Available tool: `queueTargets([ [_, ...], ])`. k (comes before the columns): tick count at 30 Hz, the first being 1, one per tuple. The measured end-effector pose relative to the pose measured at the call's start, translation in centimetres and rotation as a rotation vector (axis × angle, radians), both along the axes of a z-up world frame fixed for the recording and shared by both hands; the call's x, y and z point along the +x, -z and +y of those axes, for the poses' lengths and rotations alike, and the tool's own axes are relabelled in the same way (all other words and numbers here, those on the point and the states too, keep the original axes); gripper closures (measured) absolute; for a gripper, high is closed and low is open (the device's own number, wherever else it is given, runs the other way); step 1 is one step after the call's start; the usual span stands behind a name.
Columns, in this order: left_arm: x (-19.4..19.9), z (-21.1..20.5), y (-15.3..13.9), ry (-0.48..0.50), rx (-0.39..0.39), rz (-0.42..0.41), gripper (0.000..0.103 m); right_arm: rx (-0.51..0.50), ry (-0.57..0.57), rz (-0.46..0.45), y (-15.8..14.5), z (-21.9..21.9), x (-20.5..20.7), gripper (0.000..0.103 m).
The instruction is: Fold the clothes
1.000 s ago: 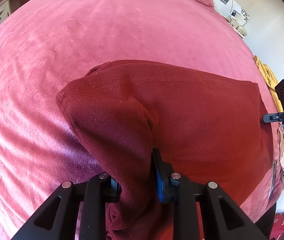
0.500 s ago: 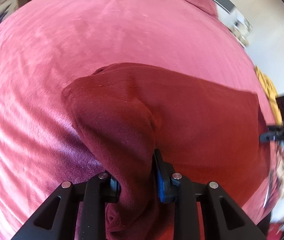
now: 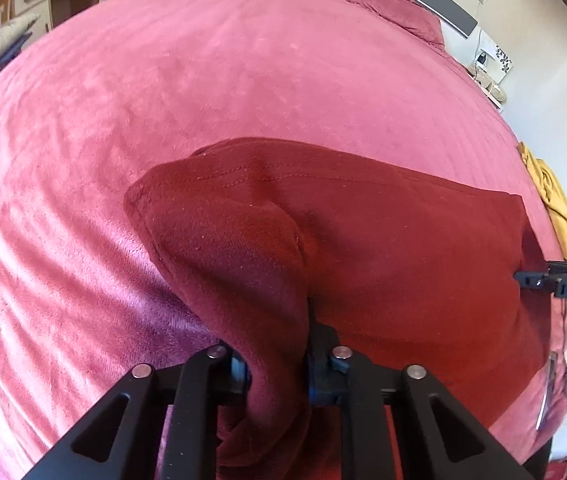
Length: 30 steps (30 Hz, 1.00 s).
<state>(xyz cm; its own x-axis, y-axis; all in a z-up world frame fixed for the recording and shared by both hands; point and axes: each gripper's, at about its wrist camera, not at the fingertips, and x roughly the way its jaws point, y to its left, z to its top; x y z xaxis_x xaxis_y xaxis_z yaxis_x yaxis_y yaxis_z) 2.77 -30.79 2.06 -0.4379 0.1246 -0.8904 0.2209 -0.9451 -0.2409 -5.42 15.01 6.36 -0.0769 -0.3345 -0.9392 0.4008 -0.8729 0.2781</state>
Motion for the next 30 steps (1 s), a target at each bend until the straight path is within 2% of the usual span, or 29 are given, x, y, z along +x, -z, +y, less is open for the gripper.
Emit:
queueTargets([
  [2, -0.1, 0.1, -0.1, 0.001, -0.014, 0.003, 0.09, -0.033, 0.007, -0.008, -0.3, 0.3, 0.0, 0.072],
  [5, -0.1, -0.2, -0.5, -0.002, -0.023, -0.007, 0.091, -0.046, 0.023, -0.014, -0.7, 0.1, 0.0, 0.081],
  [8, 0.2, 0.5, -1.1, -0.015, -0.033, -0.01, 0.092, -0.047, 0.017, 0.007, -1.9, 0.0, 0.5, 0.083],
  [13, 2.0, 5.8, -3.0, -0.044, -0.067, 0.026, 0.092, -0.045, -0.004, 0.053, -4.3, -0.2, 1.6, 0.085],
  [14, 2.8, 8.6, -3.7, -0.047, -0.073, 0.039, 0.092, -0.045, -0.008, 0.062, -4.8, -0.2, 1.8, 0.085],
  [18, 4.3, 9.7, -6.2, -0.035, -0.095, 0.086, 0.092, -0.043, -0.025, 0.099, -6.7, -0.3, 2.6, 0.085],
  [21, 5.9, 9.0, -7.8, -0.035, -0.127, 0.112, 0.092, -0.044, -0.046, 0.131, -8.9, -0.7, 3.5, 0.085],
  [22, 5.1, 8.9, -10.8, -0.044, -0.136, 0.122, 0.092, -0.047, -0.057, 0.142, -9.8, -0.9, 3.9, 0.085],
  [25, 7.1, 6.6, -12.8, -0.087, -0.15, 0.162, 0.092, -0.051, -0.1, 0.191, -13.7, -3.3, 4.5, 0.085],
  [28, 10.8, 3.7, -14.9, -0.173, -0.12, 0.192, 0.092, -0.055, -0.158, 0.232, -16.8, -6.6, 4.7, 0.085],
  [30, 13.0, 1.2, -15.1, -0.234, -0.136, 0.196, 0.091, -0.052, -0.197, 0.249, -18.3, -9.7, 4.9, 0.085],
])
